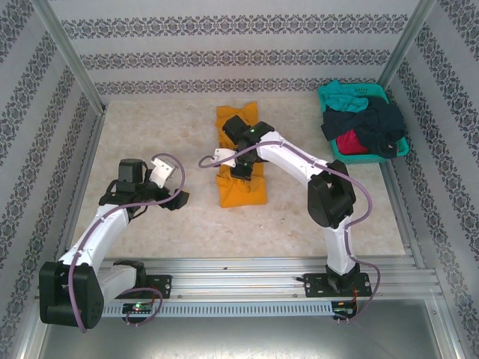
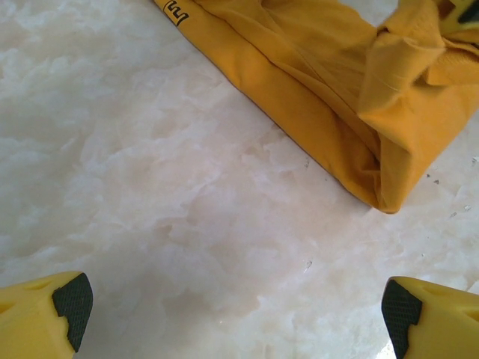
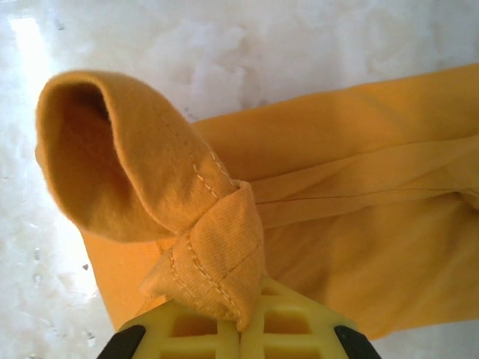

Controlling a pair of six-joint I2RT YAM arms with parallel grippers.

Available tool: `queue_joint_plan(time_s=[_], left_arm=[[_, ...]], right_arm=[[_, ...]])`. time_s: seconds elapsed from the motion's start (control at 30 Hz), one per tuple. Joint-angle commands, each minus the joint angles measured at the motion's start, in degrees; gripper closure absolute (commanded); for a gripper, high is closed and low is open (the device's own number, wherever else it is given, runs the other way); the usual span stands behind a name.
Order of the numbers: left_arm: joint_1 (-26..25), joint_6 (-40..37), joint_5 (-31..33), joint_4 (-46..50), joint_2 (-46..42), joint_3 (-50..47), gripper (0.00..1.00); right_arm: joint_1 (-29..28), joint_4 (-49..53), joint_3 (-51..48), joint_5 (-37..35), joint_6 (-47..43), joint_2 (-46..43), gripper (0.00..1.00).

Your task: Fold and stack the t-shirts

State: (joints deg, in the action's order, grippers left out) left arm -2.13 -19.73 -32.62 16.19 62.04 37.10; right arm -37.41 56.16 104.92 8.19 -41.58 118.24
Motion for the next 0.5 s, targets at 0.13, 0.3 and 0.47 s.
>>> queue_joint_plan(time_s=[0.13,0.3,0.47], left_arm=[[0.37,-0.95,-1.90,0.77,0.19,1.01,0.00],[0.42,0.45,-2.05,-0.47,-0.68,-0.14,0.00],[0.20,1.25,-2.01,-0.71,-0.96,-0.18,0.00]], right_arm=[[2.02,-0.43,4.75,-1.37,-0.34,2.76,1.00],[2.69,-1.17,7.13,-1.59,-0.38,5.24,1.00],[3.30,-1.59,8.95,-2.12,-0.44,7.71,1.00]])
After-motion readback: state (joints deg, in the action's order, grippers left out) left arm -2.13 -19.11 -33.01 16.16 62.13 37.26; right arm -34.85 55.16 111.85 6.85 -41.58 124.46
